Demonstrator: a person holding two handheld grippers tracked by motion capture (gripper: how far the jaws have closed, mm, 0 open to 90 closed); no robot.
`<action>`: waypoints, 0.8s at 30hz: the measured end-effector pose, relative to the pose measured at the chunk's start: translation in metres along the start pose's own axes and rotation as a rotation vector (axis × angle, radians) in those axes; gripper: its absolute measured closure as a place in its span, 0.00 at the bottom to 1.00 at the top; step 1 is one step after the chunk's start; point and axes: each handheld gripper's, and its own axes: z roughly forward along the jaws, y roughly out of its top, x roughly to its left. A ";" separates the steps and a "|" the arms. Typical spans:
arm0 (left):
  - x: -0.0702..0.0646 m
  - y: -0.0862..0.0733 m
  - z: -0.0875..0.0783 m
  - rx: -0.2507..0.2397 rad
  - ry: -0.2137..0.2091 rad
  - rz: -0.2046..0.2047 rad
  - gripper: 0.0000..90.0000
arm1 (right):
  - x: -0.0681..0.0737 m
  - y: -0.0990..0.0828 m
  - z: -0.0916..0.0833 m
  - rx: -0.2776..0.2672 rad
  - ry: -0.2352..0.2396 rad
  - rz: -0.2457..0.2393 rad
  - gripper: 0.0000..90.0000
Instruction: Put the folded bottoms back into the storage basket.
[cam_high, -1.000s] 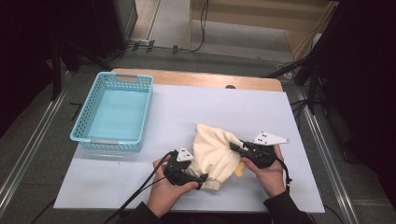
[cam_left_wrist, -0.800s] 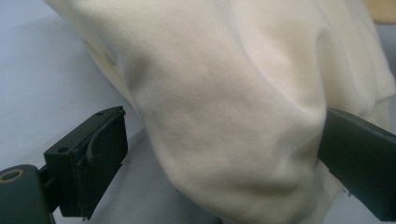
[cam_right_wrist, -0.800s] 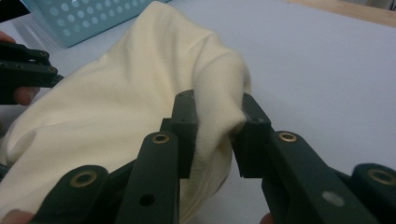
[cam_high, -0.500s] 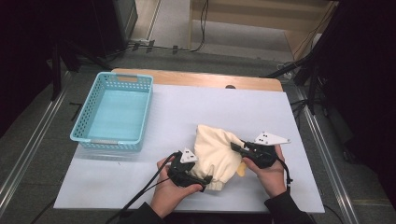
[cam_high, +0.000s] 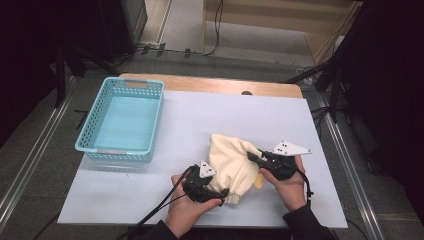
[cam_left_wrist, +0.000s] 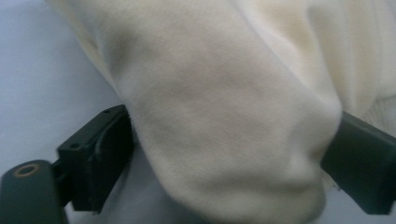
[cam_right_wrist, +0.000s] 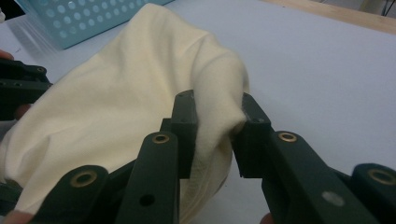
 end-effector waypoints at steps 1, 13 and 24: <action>0.000 0.000 0.000 -0.004 -0.009 -0.001 0.18 | 0.000 0.000 0.000 -0.002 -0.002 0.000 0.79; -0.006 -0.003 -0.002 -0.051 -0.043 0.008 0.44 | -0.001 0.000 -0.001 -0.008 -0.017 -0.005 0.79; -0.009 -0.006 -0.006 -0.094 -0.038 0.067 0.64 | 0.000 0.003 0.000 0.002 -0.033 -0.019 0.79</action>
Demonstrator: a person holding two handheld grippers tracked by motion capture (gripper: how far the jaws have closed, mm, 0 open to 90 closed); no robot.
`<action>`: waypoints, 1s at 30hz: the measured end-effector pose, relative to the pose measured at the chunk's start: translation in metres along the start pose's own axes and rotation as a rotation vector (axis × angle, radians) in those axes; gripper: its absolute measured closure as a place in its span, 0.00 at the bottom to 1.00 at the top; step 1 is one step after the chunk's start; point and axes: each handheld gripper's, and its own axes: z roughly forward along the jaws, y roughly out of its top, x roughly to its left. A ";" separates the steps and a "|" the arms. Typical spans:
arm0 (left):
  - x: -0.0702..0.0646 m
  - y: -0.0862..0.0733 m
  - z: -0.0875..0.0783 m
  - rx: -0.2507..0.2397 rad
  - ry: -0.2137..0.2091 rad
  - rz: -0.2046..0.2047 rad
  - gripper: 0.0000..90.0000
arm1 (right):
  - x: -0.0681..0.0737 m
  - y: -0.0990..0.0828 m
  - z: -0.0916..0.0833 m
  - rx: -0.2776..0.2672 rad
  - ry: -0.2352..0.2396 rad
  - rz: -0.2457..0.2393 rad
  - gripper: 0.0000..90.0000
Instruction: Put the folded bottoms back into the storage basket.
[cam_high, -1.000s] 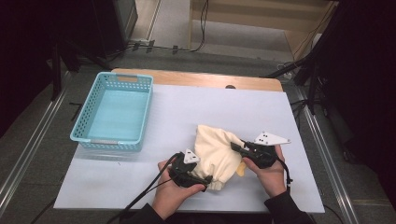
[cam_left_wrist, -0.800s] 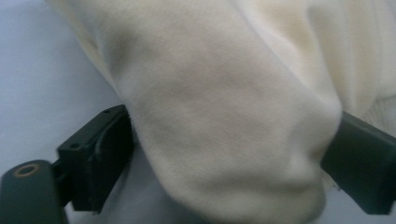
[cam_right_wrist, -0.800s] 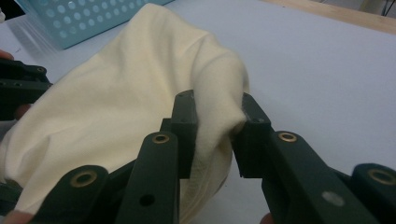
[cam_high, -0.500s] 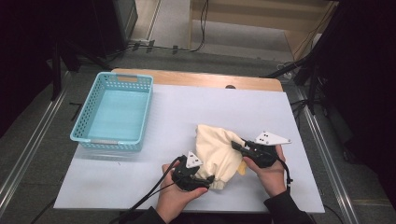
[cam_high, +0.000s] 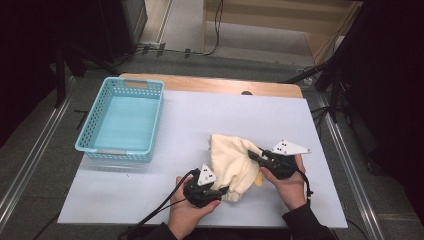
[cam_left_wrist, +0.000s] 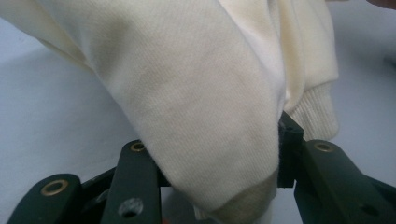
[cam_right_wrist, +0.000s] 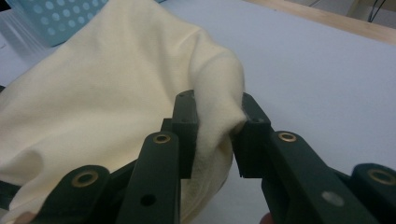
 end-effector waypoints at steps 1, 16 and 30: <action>0.000 0.000 0.000 -0.003 -0.002 0.004 0.65 | 0.000 0.000 0.000 0.000 -0.001 -0.001 0.79; 0.002 0.008 -0.016 -0.056 -0.021 0.043 0.66 | -0.002 0.008 -0.005 -0.008 -0.008 0.000 0.79; 0.017 0.019 -0.042 -0.099 0.014 0.051 0.66 | 0.004 0.035 0.003 -0.028 0.002 -0.014 0.79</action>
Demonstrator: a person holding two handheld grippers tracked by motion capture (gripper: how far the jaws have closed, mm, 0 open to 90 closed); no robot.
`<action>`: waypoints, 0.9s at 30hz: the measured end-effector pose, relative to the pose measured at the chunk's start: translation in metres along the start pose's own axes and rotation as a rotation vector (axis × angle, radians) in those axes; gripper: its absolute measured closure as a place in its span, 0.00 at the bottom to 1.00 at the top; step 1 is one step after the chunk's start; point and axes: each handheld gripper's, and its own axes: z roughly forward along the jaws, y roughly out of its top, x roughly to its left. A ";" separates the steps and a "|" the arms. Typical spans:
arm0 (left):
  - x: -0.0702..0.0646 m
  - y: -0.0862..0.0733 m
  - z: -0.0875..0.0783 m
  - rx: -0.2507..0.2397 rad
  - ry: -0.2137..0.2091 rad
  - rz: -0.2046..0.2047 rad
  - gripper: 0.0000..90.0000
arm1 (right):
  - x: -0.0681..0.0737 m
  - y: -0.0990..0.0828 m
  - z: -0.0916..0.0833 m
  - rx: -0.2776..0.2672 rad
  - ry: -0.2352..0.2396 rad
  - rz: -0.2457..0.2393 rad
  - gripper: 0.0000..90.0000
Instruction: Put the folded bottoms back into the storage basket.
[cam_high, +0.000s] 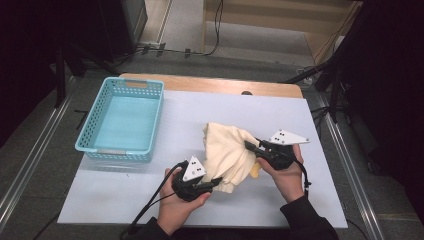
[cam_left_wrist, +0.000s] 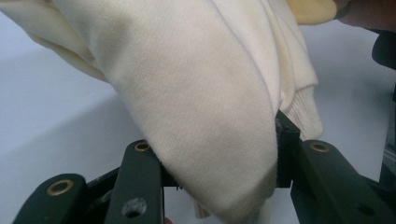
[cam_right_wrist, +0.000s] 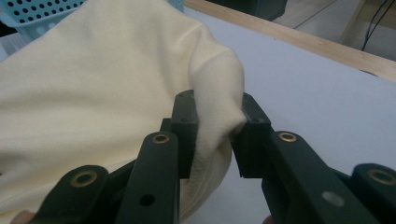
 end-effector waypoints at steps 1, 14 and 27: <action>0.001 0.001 -0.001 -0.003 0.002 -0.001 0.66 | 0.001 0.002 0.001 0.002 0.001 0.000 0.79; 0.020 0.009 -0.024 -0.033 0.023 -0.014 0.66 | 0.008 0.024 0.016 -0.009 0.014 -0.023 0.78; 0.035 0.014 -0.041 -0.041 0.056 -0.022 0.66 | 0.014 0.044 0.028 -0.025 0.032 -0.045 0.78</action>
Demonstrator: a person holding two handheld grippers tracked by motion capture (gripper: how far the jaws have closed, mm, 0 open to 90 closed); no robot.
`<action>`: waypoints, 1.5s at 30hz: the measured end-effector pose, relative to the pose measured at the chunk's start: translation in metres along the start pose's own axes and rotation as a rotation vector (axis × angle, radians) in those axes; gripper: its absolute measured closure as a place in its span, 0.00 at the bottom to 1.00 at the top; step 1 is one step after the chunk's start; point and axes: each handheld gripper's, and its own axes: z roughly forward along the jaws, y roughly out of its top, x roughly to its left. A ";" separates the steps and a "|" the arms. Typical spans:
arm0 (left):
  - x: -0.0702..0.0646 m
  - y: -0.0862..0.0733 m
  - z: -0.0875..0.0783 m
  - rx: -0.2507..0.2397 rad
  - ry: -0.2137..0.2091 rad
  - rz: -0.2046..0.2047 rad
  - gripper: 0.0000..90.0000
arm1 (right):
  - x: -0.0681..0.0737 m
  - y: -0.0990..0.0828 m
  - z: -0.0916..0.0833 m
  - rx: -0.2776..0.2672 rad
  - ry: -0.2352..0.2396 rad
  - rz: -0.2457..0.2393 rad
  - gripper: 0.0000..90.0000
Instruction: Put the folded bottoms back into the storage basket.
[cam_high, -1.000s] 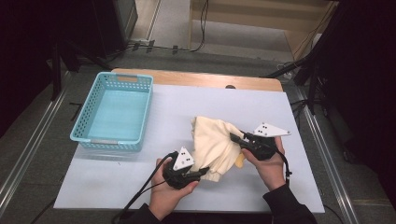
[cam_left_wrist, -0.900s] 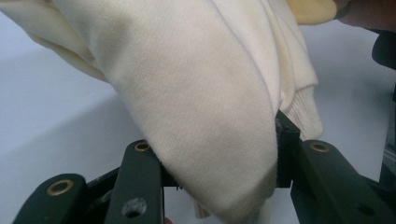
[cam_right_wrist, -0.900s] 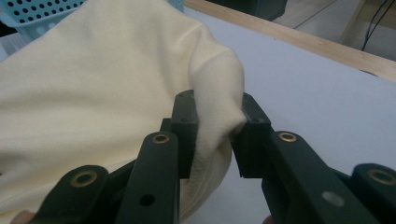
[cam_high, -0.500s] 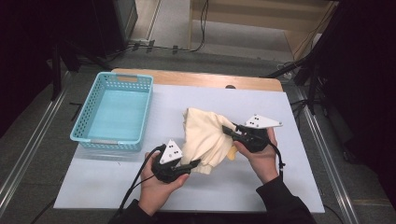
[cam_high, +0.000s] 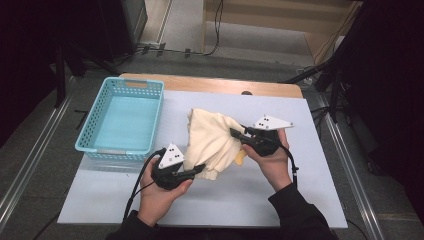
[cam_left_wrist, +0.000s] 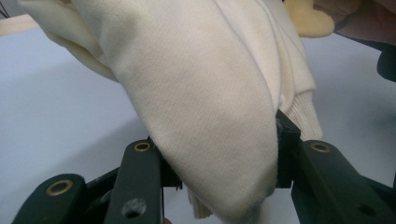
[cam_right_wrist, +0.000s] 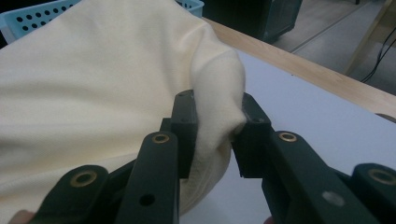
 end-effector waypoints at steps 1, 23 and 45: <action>0.001 0.000 -0.001 0.002 0.000 0.001 0.66 | 0.001 0.002 0.001 0.000 -0.001 0.002 0.78; 0.025 0.007 -0.022 -0.014 0.045 -0.033 0.65 | 0.012 0.035 0.026 -0.001 0.013 -0.067 0.78; 0.057 0.015 -0.046 -0.034 0.080 -0.067 0.65 | 0.025 0.075 0.058 0.001 0.025 -0.125 0.79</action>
